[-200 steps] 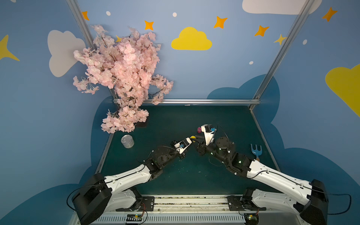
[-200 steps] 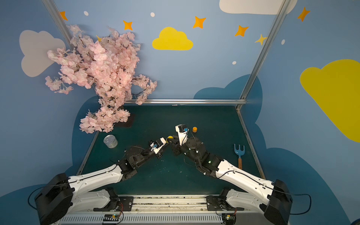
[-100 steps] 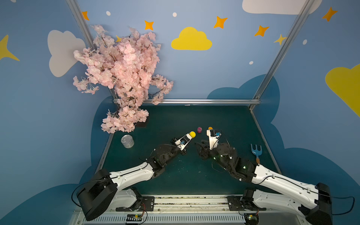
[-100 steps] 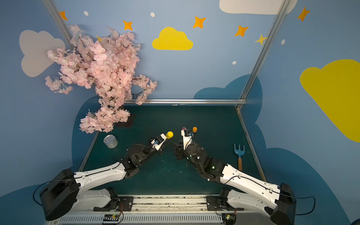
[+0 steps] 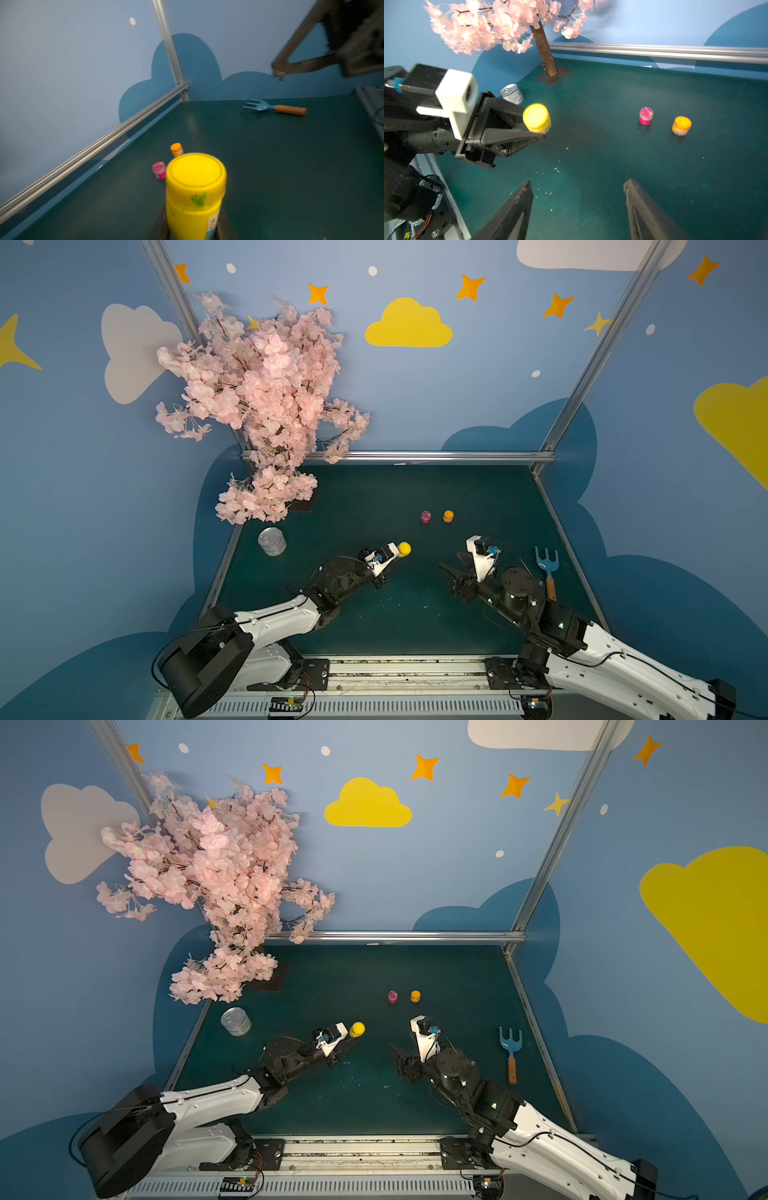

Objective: Close the paint jar lid
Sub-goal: Screw the lid onto the paint jar.

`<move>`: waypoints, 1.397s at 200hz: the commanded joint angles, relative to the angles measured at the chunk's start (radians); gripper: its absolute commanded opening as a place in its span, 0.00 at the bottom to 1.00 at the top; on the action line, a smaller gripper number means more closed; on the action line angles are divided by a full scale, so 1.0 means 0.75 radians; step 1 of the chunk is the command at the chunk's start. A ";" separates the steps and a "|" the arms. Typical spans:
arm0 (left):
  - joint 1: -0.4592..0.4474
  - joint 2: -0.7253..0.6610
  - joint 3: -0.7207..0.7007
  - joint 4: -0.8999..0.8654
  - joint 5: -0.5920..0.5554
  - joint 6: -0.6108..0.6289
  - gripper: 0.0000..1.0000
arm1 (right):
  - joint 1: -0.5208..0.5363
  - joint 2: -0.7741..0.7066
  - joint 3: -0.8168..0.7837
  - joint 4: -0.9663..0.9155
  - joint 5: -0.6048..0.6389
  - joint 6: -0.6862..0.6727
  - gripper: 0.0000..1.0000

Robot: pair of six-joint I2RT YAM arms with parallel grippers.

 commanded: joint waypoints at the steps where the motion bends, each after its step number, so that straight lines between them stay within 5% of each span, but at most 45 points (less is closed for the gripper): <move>1: 0.006 -0.024 0.024 0.032 0.523 -0.079 0.29 | -0.057 -0.002 0.013 0.060 -0.358 -0.244 0.72; 32: 0.004 0.052 0.063 0.050 0.745 -0.160 0.29 | -0.103 0.113 0.064 0.073 -0.732 -0.394 0.70; 72: 0.000 0.053 0.061 0.039 0.740 -0.161 0.29 | -0.111 0.162 0.036 0.213 -0.869 -0.411 0.66; 156: -0.002 0.031 0.053 0.031 0.693 -0.148 0.28 | -0.120 0.270 0.076 0.209 -0.903 -0.406 0.55; 243: -0.001 0.025 0.050 0.027 0.642 -0.134 0.28 | -0.121 0.322 0.099 0.196 -0.850 -0.399 0.31; 279: -0.005 0.002 0.037 0.033 0.483 -0.121 0.27 | -0.120 0.355 0.131 0.160 -0.730 -0.339 0.17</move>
